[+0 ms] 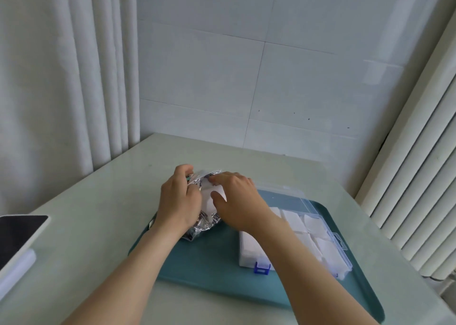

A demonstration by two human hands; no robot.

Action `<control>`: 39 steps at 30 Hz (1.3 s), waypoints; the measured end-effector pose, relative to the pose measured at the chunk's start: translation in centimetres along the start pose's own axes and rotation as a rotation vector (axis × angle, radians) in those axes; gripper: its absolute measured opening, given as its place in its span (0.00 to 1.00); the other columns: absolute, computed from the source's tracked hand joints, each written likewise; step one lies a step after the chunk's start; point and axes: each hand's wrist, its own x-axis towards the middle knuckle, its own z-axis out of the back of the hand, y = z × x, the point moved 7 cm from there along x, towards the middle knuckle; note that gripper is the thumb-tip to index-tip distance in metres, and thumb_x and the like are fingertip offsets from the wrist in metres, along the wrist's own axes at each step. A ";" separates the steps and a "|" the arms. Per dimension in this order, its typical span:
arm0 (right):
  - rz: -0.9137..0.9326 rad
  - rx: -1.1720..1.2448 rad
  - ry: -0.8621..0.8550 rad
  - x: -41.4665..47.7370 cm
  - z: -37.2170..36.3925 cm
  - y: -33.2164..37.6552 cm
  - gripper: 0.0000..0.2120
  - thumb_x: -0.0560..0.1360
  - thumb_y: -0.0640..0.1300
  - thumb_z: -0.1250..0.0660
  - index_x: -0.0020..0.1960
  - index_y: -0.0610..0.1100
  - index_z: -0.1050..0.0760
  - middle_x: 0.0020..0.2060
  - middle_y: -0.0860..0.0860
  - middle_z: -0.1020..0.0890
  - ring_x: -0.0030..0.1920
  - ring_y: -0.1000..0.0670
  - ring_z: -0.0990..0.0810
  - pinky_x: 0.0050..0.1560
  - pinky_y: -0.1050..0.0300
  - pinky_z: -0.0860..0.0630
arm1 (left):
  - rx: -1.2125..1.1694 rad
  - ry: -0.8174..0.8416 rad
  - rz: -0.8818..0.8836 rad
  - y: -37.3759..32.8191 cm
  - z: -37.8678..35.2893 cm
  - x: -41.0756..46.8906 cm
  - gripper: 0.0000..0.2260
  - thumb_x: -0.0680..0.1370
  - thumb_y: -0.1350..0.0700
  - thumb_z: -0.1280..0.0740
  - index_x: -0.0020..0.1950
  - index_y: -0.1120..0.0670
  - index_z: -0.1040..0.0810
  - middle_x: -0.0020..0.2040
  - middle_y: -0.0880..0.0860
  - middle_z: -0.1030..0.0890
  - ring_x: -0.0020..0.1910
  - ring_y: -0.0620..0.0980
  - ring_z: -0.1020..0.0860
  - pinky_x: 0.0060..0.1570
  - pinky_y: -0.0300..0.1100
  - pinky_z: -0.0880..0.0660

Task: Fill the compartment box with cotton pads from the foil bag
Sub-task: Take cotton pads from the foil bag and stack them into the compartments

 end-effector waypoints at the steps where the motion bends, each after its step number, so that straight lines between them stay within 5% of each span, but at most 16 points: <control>1: -0.022 -0.024 -0.013 0.3 -0.2 -0.2 0.20 0.81 0.45 0.36 0.72 0.51 0.24 0.67 0.53 0.19 0.68 0.45 0.26 0.68 0.47 0.32 | -0.013 -0.002 0.010 0.1 0.1 0.1 0.23 0.80 0.67 0.42 0.75 0.57 0.27 0.72 0.56 0.22 0.71 0.55 0.26 0.65 0.39 0.34; 8: -0.017 0.047 0.035 1.4 -1.7 -0.6 0.12 0.73 0.48 0.33 0.55 0.48 0.26 0.50 0.51 0.19 0.54 0.42 0.24 0.59 0.42 0.25 | -0.153 0.049 0.012 -0.7 0.0 0.0 0.30 0.70 0.55 0.45 0.71 0.53 0.22 0.67 0.49 0.20 0.63 0.44 0.26 0.63 0.37 0.34; 19: -0.055 0.055 0.027 1.5 -1.7 -1.8 0.18 0.73 0.49 0.27 0.62 0.50 0.21 0.51 0.52 0.20 0.55 0.44 0.24 0.61 0.45 0.27 | -0.198 0.039 -0.044 -0.8 -0.1 0.2 0.24 0.68 0.55 0.46 0.61 0.47 0.23 0.62 0.48 0.22 0.62 0.47 0.26 0.53 0.32 0.32; 23: -0.022 0.076 0.046 1.4 -1.7 -1.7 0.17 0.75 0.45 0.28 0.64 0.49 0.20 0.54 0.50 0.16 0.58 0.44 0.22 0.63 0.44 0.26 | -0.192 0.017 -0.065 -0.9 0.0 0.1 0.20 0.68 0.56 0.45 0.57 0.48 0.24 0.60 0.49 0.22 0.60 0.48 0.25 0.53 0.39 0.31; 28: -0.026 0.245 0.004 1.1 -0.8 -1.9 0.09 0.74 0.44 0.25 0.54 0.51 0.18 0.44 0.56 0.16 0.49 0.51 0.19 0.57 0.53 0.22 | -0.182 -0.031 -0.102 -0.9 0.4 0.1 0.17 0.69 0.57 0.47 0.53 0.45 0.27 0.57 0.47 0.24 0.55 0.57 0.23 0.53 0.51 0.28; 34: -0.212 0.484 -0.121 1.0 0.3 -3.8 0.05 0.75 0.41 0.29 0.47 0.49 0.17 0.38 0.49 0.15 0.38 0.52 0.22 0.36 0.64 0.27 | -0.062 -0.085 -0.178 -1.4 0.7 0.1 0.17 0.74 0.73 0.45 0.50 0.52 0.28 0.55 0.54 0.27 0.50 0.45 0.30 0.46 0.30 0.34; 39: -0.260 0.598 -0.215 0.7 1.0 -4.3 0.04 0.76 0.40 0.32 0.48 0.47 0.20 0.38 0.49 0.13 0.38 0.49 0.17 0.38 0.52 0.20 | -0.031 -0.014 -0.216 -1.7 0.1 0.0 0.10 0.78 0.65 0.35 0.48 0.49 0.22 0.57 0.49 0.27 0.56 0.49 0.26 0.44 0.26 0.34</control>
